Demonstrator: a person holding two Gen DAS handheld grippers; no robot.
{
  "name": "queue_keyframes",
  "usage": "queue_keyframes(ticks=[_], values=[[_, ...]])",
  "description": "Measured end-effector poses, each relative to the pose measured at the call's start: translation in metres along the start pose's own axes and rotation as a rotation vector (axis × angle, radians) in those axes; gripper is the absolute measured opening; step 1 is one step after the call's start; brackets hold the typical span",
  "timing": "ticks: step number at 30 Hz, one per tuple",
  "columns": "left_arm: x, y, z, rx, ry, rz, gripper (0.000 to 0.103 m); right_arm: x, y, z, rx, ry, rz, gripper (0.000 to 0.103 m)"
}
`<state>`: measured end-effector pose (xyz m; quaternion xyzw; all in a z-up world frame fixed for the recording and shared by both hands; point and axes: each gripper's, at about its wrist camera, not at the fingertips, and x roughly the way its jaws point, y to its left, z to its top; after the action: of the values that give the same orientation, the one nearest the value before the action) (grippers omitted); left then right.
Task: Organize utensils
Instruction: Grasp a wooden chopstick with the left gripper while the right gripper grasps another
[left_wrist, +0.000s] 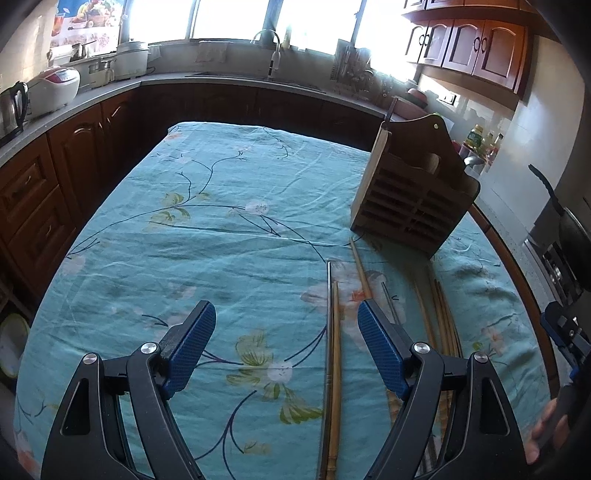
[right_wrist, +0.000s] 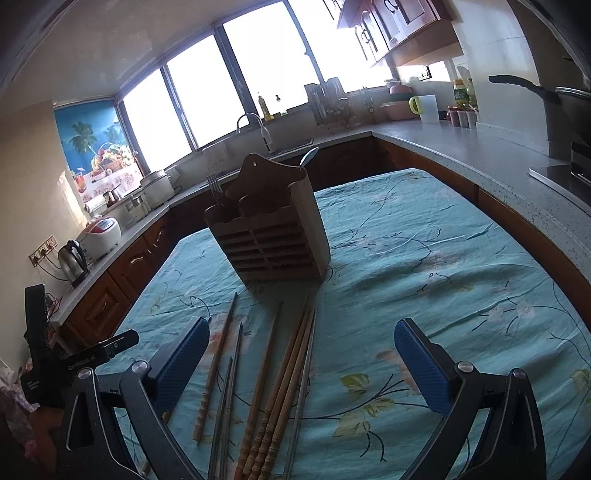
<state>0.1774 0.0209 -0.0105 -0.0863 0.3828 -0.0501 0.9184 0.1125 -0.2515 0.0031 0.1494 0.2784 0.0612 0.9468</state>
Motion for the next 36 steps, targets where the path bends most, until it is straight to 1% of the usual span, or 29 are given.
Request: queue_keyframes(ticks=[9,11,14,16,17,19,20,22,23,25,28,30,32,34,35,36], values=[[0.025,-0.009,0.011,0.037,0.068,-0.006,0.081,0.017,0.005,0.005,-0.005,0.038,0.017,0.100],[0.031,-0.012,0.016,0.043,0.078,-0.016,0.081,0.024,0.005,0.006,-0.003,0.054,0.013,0.098],[0.042,-0.022,0.025,0.066,0.094,-0.030,0.078,0.037,0.004,0.007,0.005,0.086,0.021,0.087],[0.052,-0.030,0.031,0.084,0.109,-0.038,0.074,0.048,0.005,0.008,0.006,0.114,0.026,0.071],[0.057,-0.033,0.034,0.089,0.120,-0.046,0.070,0.055,0.007,0.009,0.006,0.131,0.034,0.067],[0.069,-0.039,0.038,0.098,0.145,-0.060,0.066,0.068,0.011,0.010,0.004,0.162,0.052,0.055],[0.076,-0.042,0.041,0.102,0.156,-0.063,0.063,0.075,0.013,0.010,0.001,0.178,0.057,0.052],[0.089,-0.049,0.045,0.115,0.188,-0.075,0.059,0.091,0.019,0.009,-0.008,0.217,0.069,0.043],[0.094,-0.052,0.046,0.121,0.199,-0.078,0.056,0.099,0.023,0.008,-0.014,0.237,0.070,0.040],[0.107,-0.058,0.050,0.139,0.220,-0.075,0.053,0.114,0.027,0.006,-0.021,0.272,0.074,0.031],[0.124,-0.064,0.054,0.152,0.250,-0.074,0.047,0.135,0.031,0.003,-0.032,0.317,0.065,0.026],[0.137,-0.067,0.056,0.158,0.273,-0.073,0.041,0.144,0.031,0.002,-0.038,0.338,0.060,0.024],[0.147,-0.070,0.057,0.164,0.294,-0.075,0.038,0.152,0.031,0.001,-0.050,0.356,0.044,0.022],[0.150,-0.075,0.059,0.196,0.283,-0.059,0.032,0.159,0.029,0.000,-0.056,0.373,0.033,0.020],[0.151,-0.078,0.060,0.210,0.281,-0.055,0.026,0.161,0.028,0.000,-0.060,0.380,0.029,0.019],[0.152,-0.081,0.059,0.221,0.281,-0.055,0.017,0.161,0.028,-0.001,-0.069,0.377,0.026,0.017]])
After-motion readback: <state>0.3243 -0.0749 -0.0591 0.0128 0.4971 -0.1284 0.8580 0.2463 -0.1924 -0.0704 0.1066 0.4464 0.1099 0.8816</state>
